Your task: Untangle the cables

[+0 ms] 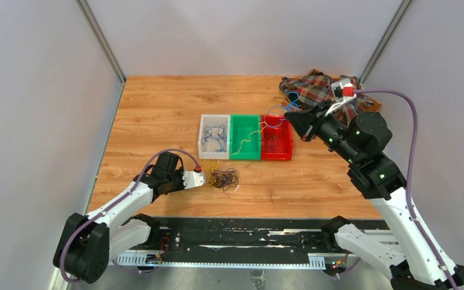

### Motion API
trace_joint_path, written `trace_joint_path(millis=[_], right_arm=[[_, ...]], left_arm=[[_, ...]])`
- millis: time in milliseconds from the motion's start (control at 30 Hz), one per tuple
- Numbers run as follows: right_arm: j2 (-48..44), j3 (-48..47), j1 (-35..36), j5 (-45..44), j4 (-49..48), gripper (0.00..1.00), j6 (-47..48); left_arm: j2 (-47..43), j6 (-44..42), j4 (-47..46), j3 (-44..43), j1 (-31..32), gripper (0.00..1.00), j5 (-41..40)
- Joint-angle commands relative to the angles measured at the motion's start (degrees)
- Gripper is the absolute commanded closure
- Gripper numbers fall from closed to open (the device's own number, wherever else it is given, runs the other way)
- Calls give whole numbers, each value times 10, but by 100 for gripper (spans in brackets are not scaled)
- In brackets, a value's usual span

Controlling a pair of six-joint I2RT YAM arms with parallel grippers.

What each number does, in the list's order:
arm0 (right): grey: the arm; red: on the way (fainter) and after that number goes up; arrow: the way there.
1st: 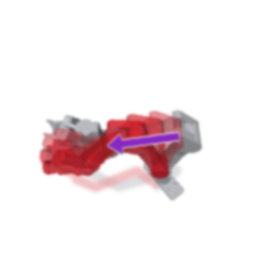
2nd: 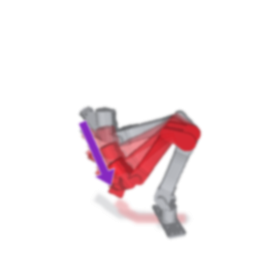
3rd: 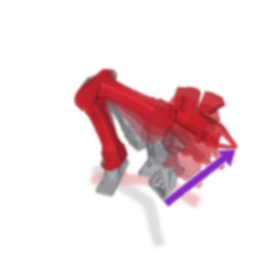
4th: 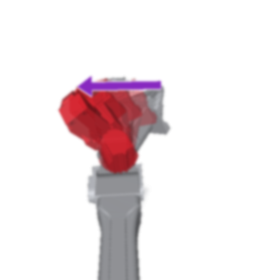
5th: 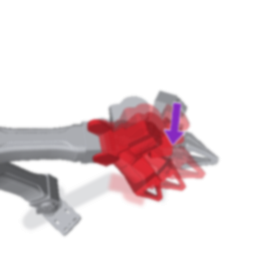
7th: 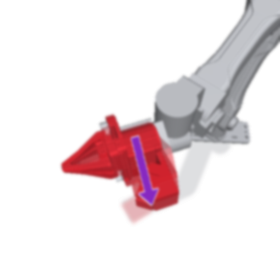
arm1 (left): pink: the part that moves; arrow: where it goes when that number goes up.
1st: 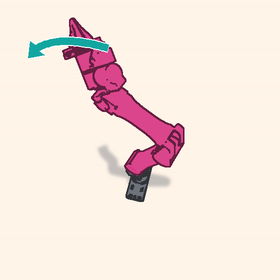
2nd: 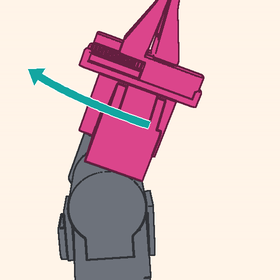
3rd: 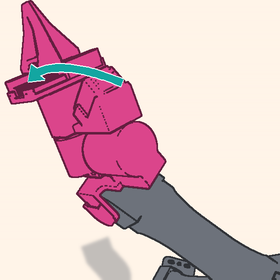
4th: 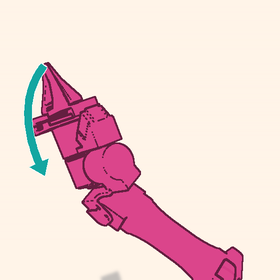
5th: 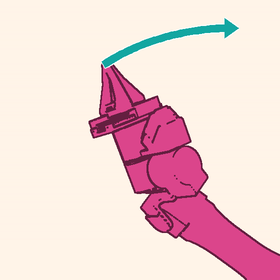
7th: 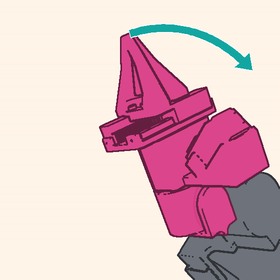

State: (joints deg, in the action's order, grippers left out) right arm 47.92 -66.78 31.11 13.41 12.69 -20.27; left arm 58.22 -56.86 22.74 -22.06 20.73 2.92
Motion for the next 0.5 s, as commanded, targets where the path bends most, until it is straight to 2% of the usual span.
trace_joint_path(millis=[0,133,300,400,467], right_arm=[[-15,-37,-52,-33,48,99,17],[-16,-90,-103,-108,100,99,43],[-10,-137,-110,-253,140,99,81],[1,-161,-121,-282,150,100,111],[12,-166,-126,-257,153,99,102]], left_arm=[[4,-34,0,9,0,99,-38],[10,-50,-11,19,0,99,-57],[20,-59,-17,24,0,99,-62],[22,-64,-19,24,0,99,-64],[24,-66,-21,24,0,99,-63]])
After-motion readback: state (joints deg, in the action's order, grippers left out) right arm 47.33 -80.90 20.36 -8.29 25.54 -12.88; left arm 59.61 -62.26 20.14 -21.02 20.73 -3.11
